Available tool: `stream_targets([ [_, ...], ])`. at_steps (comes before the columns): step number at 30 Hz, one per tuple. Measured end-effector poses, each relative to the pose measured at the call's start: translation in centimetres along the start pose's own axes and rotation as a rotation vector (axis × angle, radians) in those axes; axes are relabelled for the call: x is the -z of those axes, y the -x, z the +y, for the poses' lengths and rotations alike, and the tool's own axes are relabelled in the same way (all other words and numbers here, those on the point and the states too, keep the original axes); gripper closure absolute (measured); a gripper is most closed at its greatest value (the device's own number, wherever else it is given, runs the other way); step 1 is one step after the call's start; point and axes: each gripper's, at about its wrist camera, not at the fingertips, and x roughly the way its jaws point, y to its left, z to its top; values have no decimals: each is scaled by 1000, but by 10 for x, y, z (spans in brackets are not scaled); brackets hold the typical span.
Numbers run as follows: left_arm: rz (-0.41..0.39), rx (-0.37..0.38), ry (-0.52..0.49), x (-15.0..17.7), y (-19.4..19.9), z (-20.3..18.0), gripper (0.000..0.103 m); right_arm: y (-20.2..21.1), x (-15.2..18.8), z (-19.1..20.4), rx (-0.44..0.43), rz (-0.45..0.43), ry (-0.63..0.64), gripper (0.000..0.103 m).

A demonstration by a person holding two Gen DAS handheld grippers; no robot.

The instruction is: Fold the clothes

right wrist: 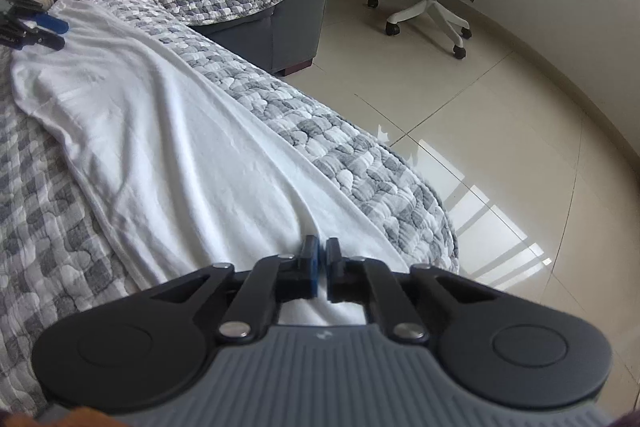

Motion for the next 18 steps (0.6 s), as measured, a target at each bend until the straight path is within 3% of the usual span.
stream_targets([
  [6, -18, -11, 12, -2, 4, 4, 56, 29, -6, 1, 131, -140, 10, 102],
  [18, -46, -60, 16, -6, 13, 12, 56, -25, -14, 4, 243, 8, 56, 102],
])
